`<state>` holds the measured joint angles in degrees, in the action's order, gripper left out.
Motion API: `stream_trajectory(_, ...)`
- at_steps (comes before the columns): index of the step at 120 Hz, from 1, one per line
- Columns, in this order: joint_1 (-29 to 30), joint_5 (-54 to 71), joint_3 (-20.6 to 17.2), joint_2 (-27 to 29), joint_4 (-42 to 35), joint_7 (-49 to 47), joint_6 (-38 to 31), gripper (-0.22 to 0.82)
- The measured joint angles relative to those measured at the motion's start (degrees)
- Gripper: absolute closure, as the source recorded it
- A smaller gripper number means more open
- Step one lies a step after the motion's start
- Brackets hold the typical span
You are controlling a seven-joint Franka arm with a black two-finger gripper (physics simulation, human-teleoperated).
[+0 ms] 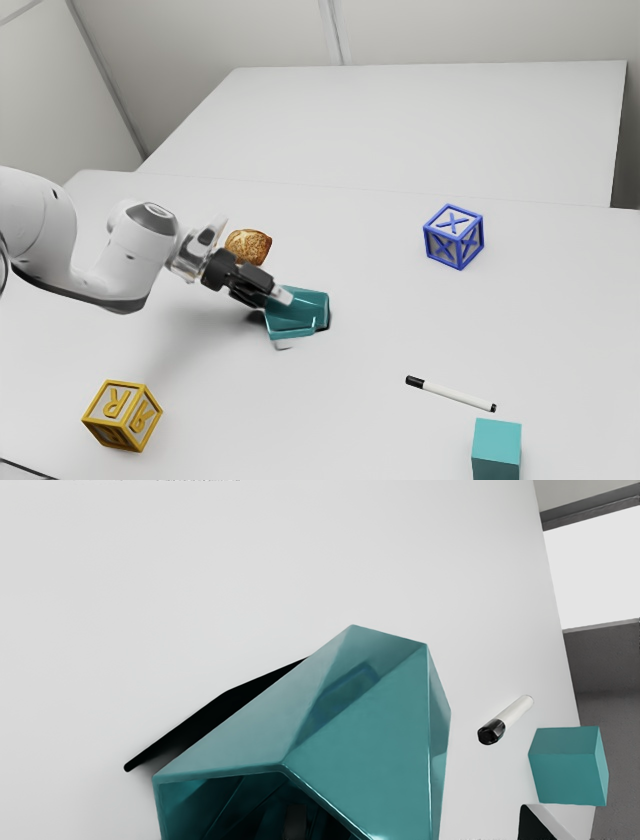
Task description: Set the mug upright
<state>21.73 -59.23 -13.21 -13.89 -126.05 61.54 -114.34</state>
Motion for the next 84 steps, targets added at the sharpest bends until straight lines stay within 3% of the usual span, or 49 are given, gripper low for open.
stream_trajectory(20, 0.0, -0.4, -0.1, 0.2, 0.0, 2.8, 0.5, 0.45)
stream_trajectory(47, -0.1, -0.5, -0.1, 0.8, 0.0, 5.5, 1.0, 0.65)
stream_trajectory(84, -0.1, -0.6, -0.6, 1.6, 0.0, 8.1, 1.1, 0.76)
